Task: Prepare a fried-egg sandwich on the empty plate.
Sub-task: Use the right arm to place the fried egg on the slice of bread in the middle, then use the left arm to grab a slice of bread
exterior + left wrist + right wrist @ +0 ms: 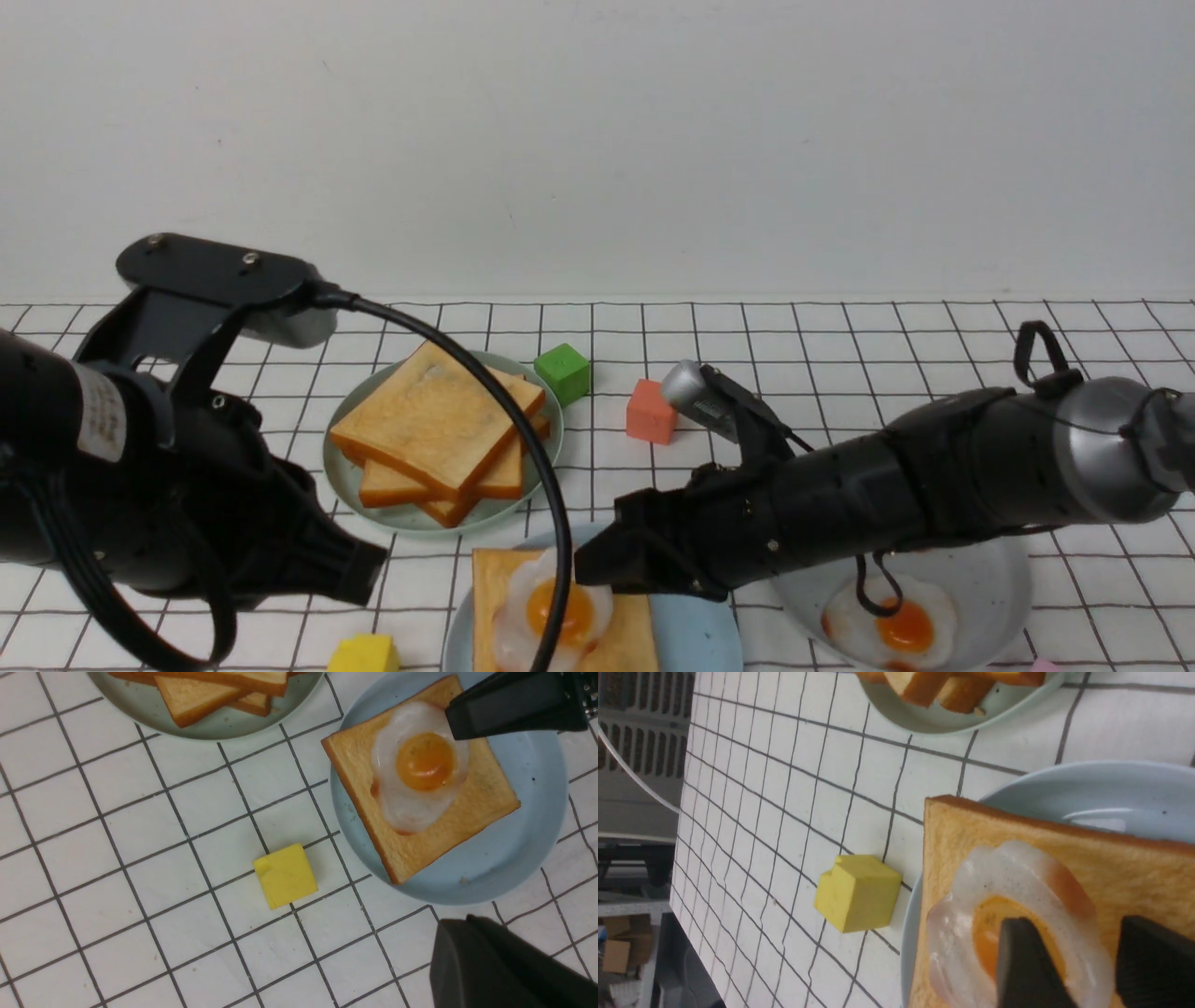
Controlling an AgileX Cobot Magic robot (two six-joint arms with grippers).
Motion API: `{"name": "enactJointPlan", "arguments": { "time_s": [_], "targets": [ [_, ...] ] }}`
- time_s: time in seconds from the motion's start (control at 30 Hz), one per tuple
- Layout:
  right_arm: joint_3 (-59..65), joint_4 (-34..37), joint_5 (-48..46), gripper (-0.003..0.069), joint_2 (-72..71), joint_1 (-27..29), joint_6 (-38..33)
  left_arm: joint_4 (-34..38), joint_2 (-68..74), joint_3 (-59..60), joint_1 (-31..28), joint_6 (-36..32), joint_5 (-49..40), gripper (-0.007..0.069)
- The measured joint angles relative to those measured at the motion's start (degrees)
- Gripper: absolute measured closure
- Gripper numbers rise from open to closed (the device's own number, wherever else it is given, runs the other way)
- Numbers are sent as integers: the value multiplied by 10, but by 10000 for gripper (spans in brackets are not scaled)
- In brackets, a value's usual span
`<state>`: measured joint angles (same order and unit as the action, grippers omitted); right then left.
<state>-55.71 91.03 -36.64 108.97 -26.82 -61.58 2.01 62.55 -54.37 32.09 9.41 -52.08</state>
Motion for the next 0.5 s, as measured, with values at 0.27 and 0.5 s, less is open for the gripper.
{"name": "enactJointPlan", "arguments": {
  "time_s": [0.27, 0.5],
  "targets": [
    [-4, -184, -5, 38, -101, 0, 98, 0, 6, 2, 0, 9, 61, 608],
    [-81, -595, -114, 79, -236, 0, 446, -7, 85, 2, -10, 76, 149, 603]
  ]
}}
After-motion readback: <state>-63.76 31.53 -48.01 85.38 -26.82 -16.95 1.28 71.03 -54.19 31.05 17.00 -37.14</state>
